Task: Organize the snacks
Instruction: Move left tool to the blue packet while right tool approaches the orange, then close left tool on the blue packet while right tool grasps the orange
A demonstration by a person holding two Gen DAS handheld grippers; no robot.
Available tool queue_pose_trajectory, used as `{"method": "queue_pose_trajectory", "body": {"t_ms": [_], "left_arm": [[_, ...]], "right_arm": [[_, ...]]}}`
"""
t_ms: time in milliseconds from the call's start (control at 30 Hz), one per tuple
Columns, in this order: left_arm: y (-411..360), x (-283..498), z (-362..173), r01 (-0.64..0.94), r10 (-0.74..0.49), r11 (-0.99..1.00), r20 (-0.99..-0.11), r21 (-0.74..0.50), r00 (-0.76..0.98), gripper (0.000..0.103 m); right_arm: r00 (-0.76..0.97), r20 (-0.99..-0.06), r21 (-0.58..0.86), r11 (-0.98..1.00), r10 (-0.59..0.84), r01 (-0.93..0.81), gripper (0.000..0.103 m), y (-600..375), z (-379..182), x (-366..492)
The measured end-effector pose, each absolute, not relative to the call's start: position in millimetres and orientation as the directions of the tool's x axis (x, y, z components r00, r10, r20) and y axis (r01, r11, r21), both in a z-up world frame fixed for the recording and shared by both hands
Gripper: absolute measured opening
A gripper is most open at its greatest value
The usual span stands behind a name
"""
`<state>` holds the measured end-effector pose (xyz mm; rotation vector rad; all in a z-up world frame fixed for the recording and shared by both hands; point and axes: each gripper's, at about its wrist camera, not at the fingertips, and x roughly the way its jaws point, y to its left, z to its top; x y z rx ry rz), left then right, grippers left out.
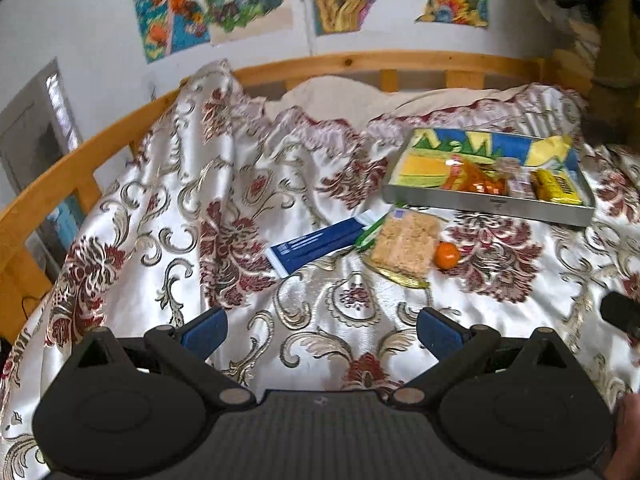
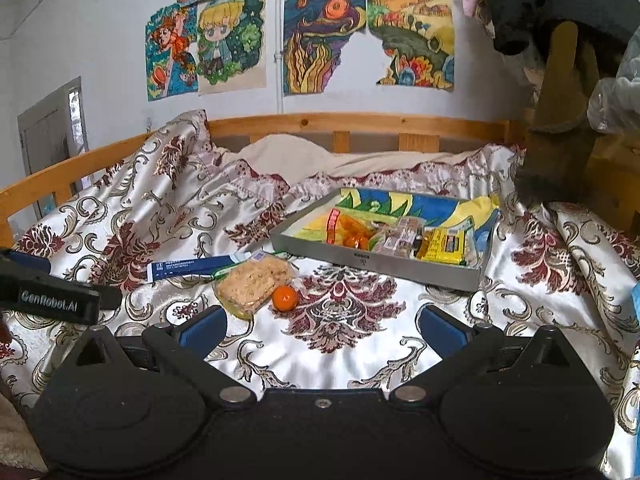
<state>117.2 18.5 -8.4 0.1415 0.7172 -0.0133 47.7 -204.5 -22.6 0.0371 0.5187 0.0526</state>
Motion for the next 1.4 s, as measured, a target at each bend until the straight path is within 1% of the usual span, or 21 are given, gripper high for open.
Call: {"method": "queue_pose_trajectory", "body": {"t_ms": [233,367,433,567,767,833,867,967,1067,1167,1267,1333,1400], "left_arm": [[38.1,147.5,-24.8,0.017,0.004,1.000,-0.752,0.020,0.659,0.103],[41.0,163.3,-29.0,0.079,-0.072,0.996,-0.764,-0.027,0.641,0.103],[42.2,172.5,-29.1,0.104,-0.090,0.994,-0.757,-0.029,0.647,0.103],[42.1,194.3,-32.4,0.155,-0.082,0.988,-0.754,0.026,0.652,0.103],[52.8,219.3,-37.1,0.137,-0.056,0.989,-0.745,0.048,0.665,0.103],[54.5,225.7,-37.6,0.150,-0.043,0.985,-0.738,0.080,0.673,0.103],[53.5,228.3,-37.6,0.154,-0.015,0.980,-0.721,0.127,0.692,0.103],[48.1,233.2,-39.7,0.156,0.080,0.938,-0.632,0.309,0.771,0.103],[42.1,241.3,-47.5,0.196,0.096,0.893,-0.595,0.406,0.798,0.103],[39.0,251.2,-57.9,0.231,0.080,0.874,-0.595,0.428,0.799,0.103],[37.2,263.4,-66.8,0.263,0.056,0.869,-0.611,0.419,0.790,0.103],[37.2,270.0,-71.9,0.276,0.040,0.874,-0.624,0.401,0.780,0.103],[36.9,274.9,-75.0,0.298,0.007,0.875,-0.626,0.381,0.780,0.103]], "right_arm": [[0.814,-0.573,0.099,0.994,0.092,-0.042,0.102,-210.5,-27.3,70.3],[0.780,-0.609,0.128,0.988,0.143,-0.081,0.102,-213.8,-27.5,88.6],[0.777,-0.614,0.112,0.990,0.140,-0.089,0.102,-213.6,-28.9,96.5],[0.774,-0.622,0.038,0.992,0.120,-0.122,0.102,-207.6,-34.8,109.3],[0.787,-0.594,-0.083,0.960,0.167,-0.266,0.102,-195.1,-40.2,130.1],[0.790,-0.586,-0.122,0.943,0.182,-0.308,0.102,-191.4,-45.2,140.8],[0.790,-0.584,-0.136,0.937,0.187,-0.323,0.102,-190.3,-48.4,146.2],[0.792,-0.572,-0.152,0.921,0.213,-0.358,0.102,-188.6,-58.6,161.4],[0.783,-0.583,-0.142,0.922,0.218,-0.362,0.102,-187.6,-68.9,176.5],[0.781,-0.586,-0.149,0.918,0.216,-0.366,0.101,-182.7,-76.1,186.2],[0.791,-0.580,-0.180,0.917,0.194,-0.356,0.101,-177.0,-83.3,194.1],[0.790,-0.592,-0.192,0.925,0.158,-0.329,0.095,-173.4,-89.5,201.3],[0.781,-0.610,-0.197,0.930,0.131,-0.310,0.091,-170.1,-94.6,207.3]]}}
